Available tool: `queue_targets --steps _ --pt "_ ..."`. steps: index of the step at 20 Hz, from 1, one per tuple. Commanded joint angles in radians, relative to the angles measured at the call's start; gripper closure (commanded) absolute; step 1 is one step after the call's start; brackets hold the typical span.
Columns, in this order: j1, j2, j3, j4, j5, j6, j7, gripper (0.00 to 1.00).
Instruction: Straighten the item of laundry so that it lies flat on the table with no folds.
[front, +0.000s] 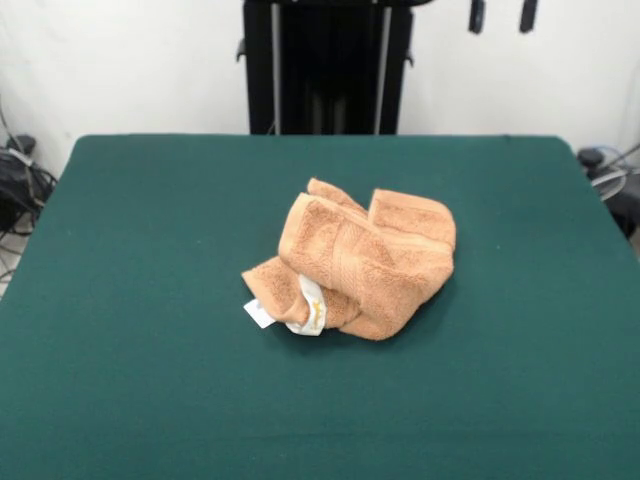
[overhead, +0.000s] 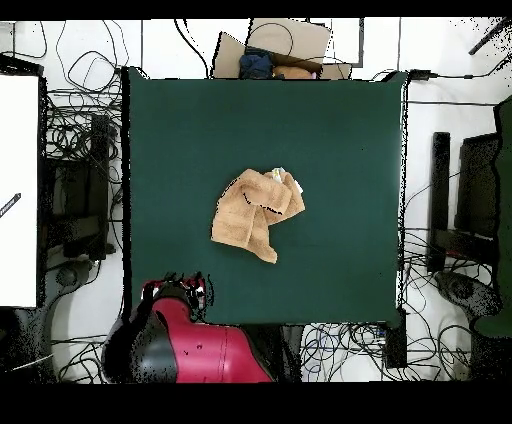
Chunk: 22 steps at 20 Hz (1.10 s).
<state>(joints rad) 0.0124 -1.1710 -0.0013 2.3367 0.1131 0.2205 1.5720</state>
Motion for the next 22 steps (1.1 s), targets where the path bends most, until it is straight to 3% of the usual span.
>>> queue_targets --steps 1,22 --pt "-0.023 0.098 0.019 0.115 -0.038 -0.105 0.201 0.00" --pt "-0.121 0.395 0.050 0.100 -0.153 -0.460 0.221 0.00"
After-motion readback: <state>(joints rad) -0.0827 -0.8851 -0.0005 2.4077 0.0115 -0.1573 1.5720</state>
